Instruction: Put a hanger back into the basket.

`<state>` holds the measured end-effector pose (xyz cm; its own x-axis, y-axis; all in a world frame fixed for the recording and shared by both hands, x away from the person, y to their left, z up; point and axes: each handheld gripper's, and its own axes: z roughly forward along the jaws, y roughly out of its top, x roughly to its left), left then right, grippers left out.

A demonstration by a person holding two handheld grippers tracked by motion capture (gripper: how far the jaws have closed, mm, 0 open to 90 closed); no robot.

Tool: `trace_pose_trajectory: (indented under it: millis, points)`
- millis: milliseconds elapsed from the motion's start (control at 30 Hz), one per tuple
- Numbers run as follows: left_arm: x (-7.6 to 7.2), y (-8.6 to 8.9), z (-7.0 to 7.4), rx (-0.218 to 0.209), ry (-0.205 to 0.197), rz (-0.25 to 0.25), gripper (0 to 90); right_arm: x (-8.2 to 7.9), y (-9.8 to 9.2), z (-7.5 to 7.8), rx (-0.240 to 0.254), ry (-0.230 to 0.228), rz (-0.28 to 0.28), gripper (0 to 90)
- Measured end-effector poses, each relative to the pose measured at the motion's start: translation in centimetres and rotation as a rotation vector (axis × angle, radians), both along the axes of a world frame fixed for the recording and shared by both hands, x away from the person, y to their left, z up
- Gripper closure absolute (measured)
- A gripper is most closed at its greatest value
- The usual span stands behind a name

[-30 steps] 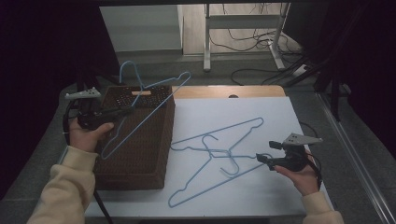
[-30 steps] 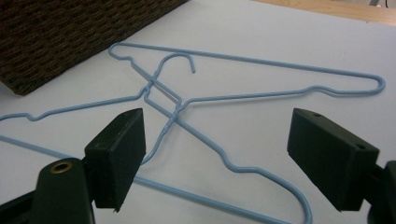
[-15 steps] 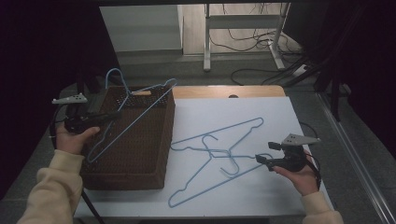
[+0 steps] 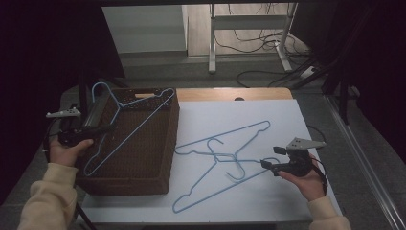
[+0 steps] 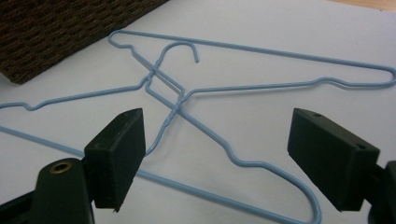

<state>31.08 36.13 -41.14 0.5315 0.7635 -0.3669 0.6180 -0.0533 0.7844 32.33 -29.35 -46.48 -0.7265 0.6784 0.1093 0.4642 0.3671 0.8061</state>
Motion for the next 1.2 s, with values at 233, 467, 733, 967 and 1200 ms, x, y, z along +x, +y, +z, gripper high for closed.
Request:
trace_pose_trajectory:
  millis: [233,467,733,967,1200]
  points:
    - [0.1,0.4,-1.7,0.022,0.047,0.02,86.5,0.0,0.0,0.0,-0.002,0.0,0.0,19.4]
    - [0.9,-1.1,-2.8,0.039,0.075,-0.009,86.4,0.0,0.0,0.0,-0.005,0.001,0.002,19.4]
    - [2.0,-1.8,-4.3,0.154,0.173,0.055,85.6,-0.1,0.1,0.0,-0.01,0.002,0.009,19.2]
    - [2.1,-1.9,-4.6,0.298,0.187,0.211,55.8,-0.1,0.4,-0.1,-0.027,-0.006,0.017,18.9]
    - [0.0,-4.1,-1.8,0.274,0.032,0.14,34.5,0.0,0.2,0.0,-0.021,-0.005,0.012,18.4]
